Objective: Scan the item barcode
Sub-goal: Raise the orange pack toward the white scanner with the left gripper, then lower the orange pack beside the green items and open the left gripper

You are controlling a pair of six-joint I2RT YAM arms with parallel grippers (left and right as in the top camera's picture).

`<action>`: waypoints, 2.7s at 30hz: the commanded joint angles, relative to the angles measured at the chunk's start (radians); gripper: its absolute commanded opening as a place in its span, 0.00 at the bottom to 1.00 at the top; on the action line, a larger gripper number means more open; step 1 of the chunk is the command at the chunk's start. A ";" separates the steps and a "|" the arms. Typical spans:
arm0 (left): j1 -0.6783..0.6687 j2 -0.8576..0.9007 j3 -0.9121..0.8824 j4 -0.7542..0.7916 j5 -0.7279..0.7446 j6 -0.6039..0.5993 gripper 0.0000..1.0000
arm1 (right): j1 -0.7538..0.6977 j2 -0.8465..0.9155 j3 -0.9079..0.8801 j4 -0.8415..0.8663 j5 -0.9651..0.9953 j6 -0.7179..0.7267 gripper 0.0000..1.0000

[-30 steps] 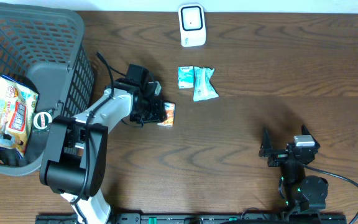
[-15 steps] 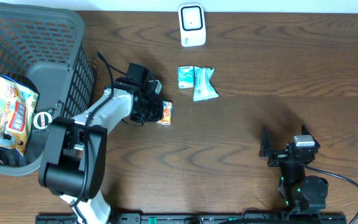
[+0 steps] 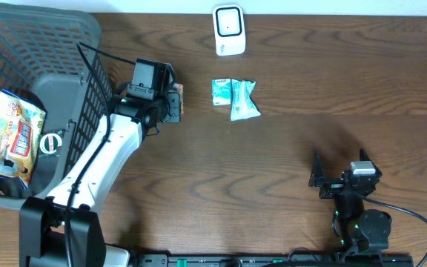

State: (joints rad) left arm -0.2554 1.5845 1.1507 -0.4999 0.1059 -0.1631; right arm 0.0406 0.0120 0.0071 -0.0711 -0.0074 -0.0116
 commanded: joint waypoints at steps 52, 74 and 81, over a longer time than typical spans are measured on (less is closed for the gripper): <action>-0.135 0.079 -0.032 0.203 0.209 -0.190 0.08 | 0.006 -0.005 -0.002 -0.005 0.001 0.007 0.99; -0.190 0.182 0.018 0.243 0.110 -0.190 0.63 | 0.006 -0.005 -0.002 -0.004 0.001 0.007 0.99; -0.117 -0.053 0.048 0.240 0.110 -0.190 0.63 | 0.006 -0.005 -0.002 -0.004 0.001 0.007 0.99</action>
State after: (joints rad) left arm -0.4072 1.6665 1.1477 -0.2638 0.2287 -0.3626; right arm 0.0406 0.0120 0.0071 -0.0711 -0.0074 -0.0116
